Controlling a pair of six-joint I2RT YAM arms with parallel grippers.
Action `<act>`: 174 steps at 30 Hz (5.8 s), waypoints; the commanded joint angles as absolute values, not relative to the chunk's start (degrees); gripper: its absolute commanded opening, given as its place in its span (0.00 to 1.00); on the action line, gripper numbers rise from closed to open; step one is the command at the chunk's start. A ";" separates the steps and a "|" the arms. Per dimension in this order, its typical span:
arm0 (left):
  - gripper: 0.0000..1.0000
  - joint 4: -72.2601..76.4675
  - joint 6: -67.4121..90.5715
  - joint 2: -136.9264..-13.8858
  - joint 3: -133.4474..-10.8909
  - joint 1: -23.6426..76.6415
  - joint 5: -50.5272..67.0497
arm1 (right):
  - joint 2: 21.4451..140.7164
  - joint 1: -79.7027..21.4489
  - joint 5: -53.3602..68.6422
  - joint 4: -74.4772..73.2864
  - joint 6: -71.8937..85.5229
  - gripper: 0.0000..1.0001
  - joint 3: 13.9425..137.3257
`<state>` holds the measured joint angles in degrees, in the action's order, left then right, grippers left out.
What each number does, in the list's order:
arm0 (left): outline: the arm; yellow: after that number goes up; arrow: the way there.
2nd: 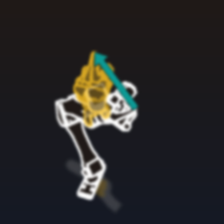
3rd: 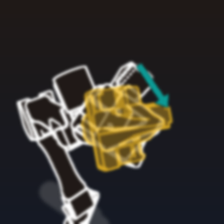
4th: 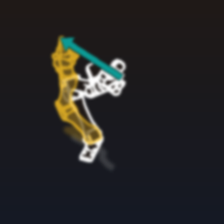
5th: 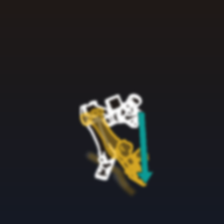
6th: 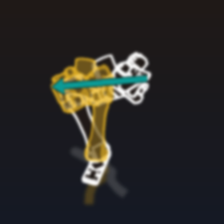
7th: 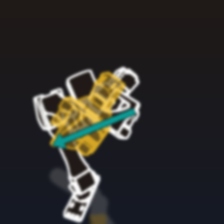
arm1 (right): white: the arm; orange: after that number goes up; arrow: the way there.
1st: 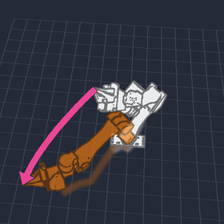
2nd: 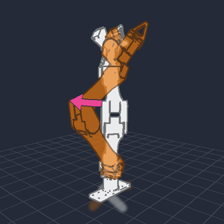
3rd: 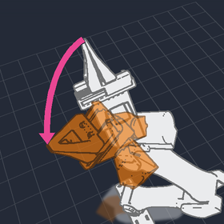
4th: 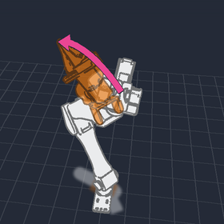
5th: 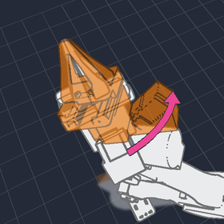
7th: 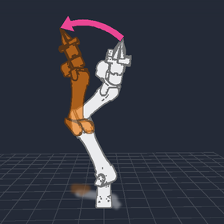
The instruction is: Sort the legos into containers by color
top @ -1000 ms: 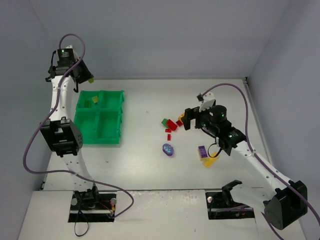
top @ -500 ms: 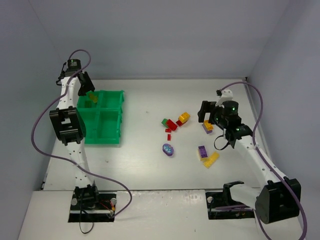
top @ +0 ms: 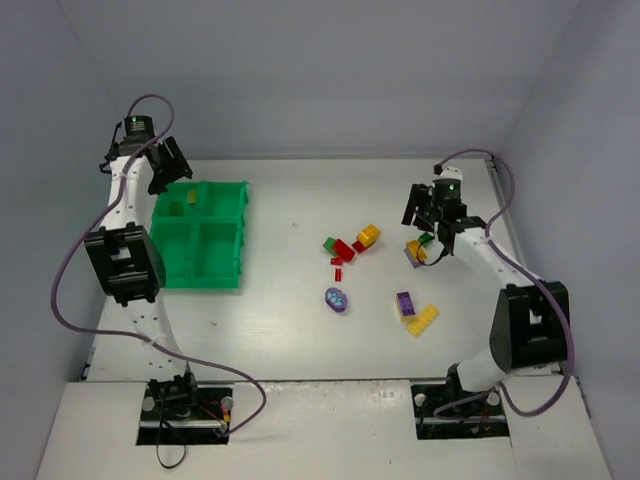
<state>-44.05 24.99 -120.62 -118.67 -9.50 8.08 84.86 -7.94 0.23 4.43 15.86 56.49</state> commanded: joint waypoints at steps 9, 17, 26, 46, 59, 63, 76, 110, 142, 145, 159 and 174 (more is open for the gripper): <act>0.64 -38.15 27.68 -95.19 -101.17 5.53 16.43 | 99.31 -3.60 -8.35 2.73 24.69 0.84 65.56; 0.64 -38.50 27.77 -87.72 -92.29 10.90 18.11 | 105.11 -3.43 -5.97 2.72 29.09 0.81 66.45; 0.64 -39.02 27.68 -85.08 -88.07 11.07 18.72 | 107.84 -3.51 -7.38 3.34 31.11 0.52 65.13; 0.68 -35.25 33.30 -85.43 -91.49 11.16 37.69 | 72.88 -9.14 9.67 28.73 1.16 0.00 49.75; 0.68 -41.83 35.86 -91.84 -103.62 19.42 49.21 | 56.43 -24.78 29.35 19.97 -7.73 0.02 45.00; 0.68 -42.81 37.35 -93.34 -102.84 22.49 49.74 | 56.25 -26.19 30.84 18.98 -7.82 0.02 46.31; 0.68 -19.09 42.20 -82.89 -86.59 25.84 40.97 | 64.24 -26.46 22.77 20.13 17.02 0.00 53.69; 0.68 -4.13 29.35 -81.47 -81.39 41.13 13.27 | 67.41 -26.72 14.50 26.54 74.62 0.00 51.94; 0.59 -2.11 31.02 -83.23 -80.77 42.63 10.55 | 67.68 -26.89 15.29 29.88 78.84 0.00 49.22; 0.57 -1.32 30.85 -83.41 -80.42 43.24 10.02 | 67.50 -27.07 15.03 29.97 79.54 0.00 49.04; 0.38 -1.32 28.04 -84.03 -81.12 45.53 5.19 | 66.62 -27.51 14.68 29.53 80.59 0.00 48.78; 0.23 1.41 28.12 -80.77 -79.01 45.53 1.14 | 66.53 -27.51 14.06 30.41 81.21 0.00 47.02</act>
